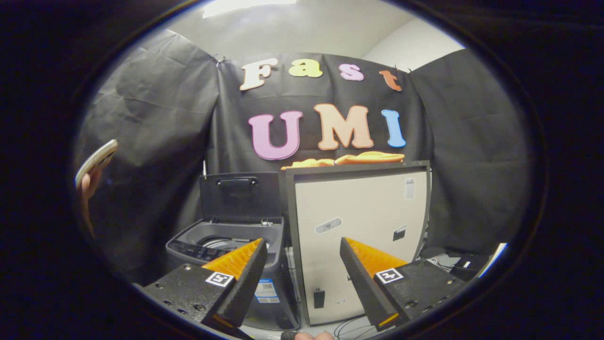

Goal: Put the clothes into the washing machine and then close the washing machine lid.

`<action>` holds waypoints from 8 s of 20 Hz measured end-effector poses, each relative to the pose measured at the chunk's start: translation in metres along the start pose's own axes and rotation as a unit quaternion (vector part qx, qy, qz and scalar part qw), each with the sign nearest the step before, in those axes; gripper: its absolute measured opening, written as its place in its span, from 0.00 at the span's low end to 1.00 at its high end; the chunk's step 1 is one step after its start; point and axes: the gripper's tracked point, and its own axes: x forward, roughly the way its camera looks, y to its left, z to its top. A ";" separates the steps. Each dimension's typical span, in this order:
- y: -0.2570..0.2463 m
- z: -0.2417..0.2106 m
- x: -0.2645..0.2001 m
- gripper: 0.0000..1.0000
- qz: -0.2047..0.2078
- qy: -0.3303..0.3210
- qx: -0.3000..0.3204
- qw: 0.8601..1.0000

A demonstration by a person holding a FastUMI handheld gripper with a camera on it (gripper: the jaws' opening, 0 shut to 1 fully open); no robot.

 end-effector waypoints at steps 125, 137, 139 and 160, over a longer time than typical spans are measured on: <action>0.267 0.066 0.358 0.97 0.108 0.137 -0.101 0.979; 0.262 0.064 0.436 0.96 0.027 0.130 -0.057 0.989; 0.265 0.050 0.443 0.96 0.025 0.146 -0.073 0.986; 0.266 0.027 0.458 0.98 0.042 0.224 -0.038 0.973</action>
